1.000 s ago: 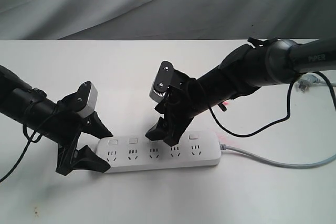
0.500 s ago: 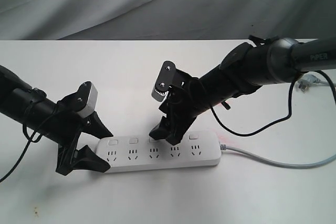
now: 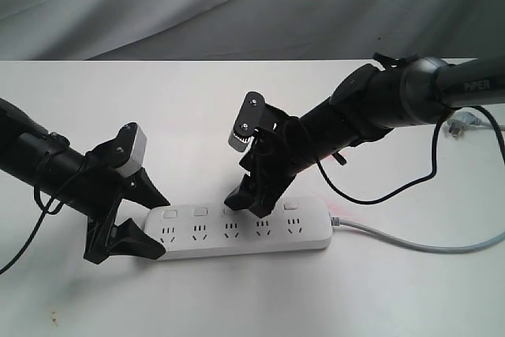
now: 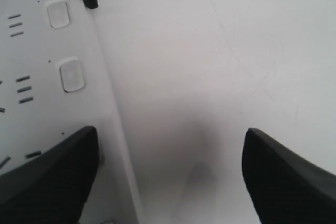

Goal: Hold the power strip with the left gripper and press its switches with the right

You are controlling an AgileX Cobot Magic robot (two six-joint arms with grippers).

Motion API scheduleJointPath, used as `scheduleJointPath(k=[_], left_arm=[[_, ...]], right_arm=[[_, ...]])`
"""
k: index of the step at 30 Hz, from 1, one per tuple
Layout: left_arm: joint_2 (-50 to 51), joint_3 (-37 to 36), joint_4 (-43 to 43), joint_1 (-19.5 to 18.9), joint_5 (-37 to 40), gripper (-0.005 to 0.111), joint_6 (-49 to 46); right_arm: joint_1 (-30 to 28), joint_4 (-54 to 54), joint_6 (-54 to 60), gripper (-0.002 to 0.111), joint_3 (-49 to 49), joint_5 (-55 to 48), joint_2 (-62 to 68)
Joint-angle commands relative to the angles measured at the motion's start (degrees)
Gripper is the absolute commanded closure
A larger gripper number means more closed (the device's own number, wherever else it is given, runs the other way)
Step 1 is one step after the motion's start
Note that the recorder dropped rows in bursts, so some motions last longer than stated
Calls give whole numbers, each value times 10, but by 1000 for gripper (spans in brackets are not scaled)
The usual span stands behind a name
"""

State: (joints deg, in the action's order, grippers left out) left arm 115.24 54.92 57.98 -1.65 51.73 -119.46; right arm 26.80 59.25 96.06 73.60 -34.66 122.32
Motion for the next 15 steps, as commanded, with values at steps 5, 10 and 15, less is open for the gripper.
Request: scheduleJointPath(k=[5,10,15], left_arm=[[1,0,-14,3,-8,59,-5],[1,0,-14,3,-8,59,-5],[1,0,-14,3,-8,59,-5]], right_arm=[[29,-34,-3,38,-5,43,26],[30,-47,-20,38,-5,43,32],[28,-98,-60,38,-5,39,31]])
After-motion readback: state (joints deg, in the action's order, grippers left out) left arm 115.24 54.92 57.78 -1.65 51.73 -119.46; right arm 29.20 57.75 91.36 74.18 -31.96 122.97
